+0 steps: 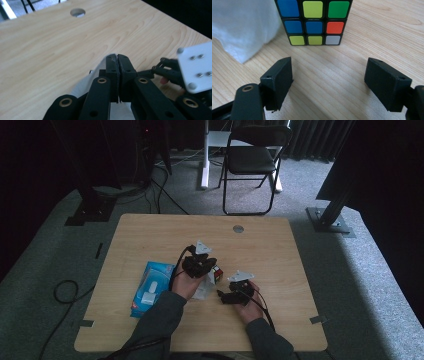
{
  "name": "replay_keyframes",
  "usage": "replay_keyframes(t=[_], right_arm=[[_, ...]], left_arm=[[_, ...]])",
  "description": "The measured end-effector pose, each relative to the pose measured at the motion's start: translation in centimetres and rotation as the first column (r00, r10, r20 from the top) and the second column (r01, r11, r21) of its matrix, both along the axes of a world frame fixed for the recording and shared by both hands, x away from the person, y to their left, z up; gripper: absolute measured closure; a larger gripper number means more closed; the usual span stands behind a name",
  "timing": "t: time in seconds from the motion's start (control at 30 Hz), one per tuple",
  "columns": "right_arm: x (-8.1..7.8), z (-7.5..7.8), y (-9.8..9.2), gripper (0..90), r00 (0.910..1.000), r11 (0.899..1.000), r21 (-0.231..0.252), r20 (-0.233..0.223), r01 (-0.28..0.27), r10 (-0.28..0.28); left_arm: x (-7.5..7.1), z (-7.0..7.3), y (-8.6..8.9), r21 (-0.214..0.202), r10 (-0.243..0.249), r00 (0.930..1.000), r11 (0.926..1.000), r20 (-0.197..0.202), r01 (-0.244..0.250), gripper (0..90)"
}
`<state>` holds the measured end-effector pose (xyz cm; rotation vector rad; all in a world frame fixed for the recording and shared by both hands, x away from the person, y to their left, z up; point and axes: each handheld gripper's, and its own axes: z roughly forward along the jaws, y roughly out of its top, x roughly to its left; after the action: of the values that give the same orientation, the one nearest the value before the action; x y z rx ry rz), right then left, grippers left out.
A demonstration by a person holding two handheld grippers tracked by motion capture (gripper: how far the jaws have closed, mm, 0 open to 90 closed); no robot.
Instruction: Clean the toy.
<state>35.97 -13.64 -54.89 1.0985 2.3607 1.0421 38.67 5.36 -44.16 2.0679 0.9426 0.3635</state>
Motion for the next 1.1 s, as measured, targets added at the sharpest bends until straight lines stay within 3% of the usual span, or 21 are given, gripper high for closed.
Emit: replay_keyframes(t=[0.17, 0.43, 0.57, 0.67, 0.9, 1.1], right_arm=[[0.0, 0.0, 0.0, 22.3, 1.0, 1.0, -0.001, 0.0, 0.0, 0.0], [0.0, 0.0, 0.0, 22.3, 1.0, 1.0, -0.001, 0.0, 0.0, 0.0], [0.0, 0.0, 0.0, 22.3, 1.0, 1.0, -0.001, 0.0, 0.0, 0.0], [0.0, 0.0, 0.0, 22.3, 1.0, 1.0, -0.001, 0.0, 0.0, 0.0], [0.0, 0.0, 0.0, 22.3, 1.0, 1.0, -0.002, 0.001, -0.001, 0.001], [0.0, 0.0, 0.0, 22.3, 1.0, 1.0, -0.004, 0.001, -0.002, 0.002]], left_arm=[[0.5, -1.5, 0.5, 0.002, 0.019, 0.9987, 0.9998, -0.046, -0.019, 87.6], [0.9, -2.6, 0.1, 0.012, 0.002, 0.9967, 0.9999, -0.081, -0.001, 81.5], [1.0, -2.7, 0.2, 0.007, -0.003, 0.9964, 1.0, -0.085, 0.003, 64.7], [0.9, -2.4, 0.5, -0.009, 0.011, 0.997, 0.9999, -0.076, -0.011, 58.4], [0.1, -2.0, 1.8, -0.014, 0.052, 0.9962, 0.9985, -0.07, -0.053, 53.3], [-1.2, -2.8, 2.4, 0.023, 0.082, 0.993, 0.9965, -0.084, -0.081, 53.1]])
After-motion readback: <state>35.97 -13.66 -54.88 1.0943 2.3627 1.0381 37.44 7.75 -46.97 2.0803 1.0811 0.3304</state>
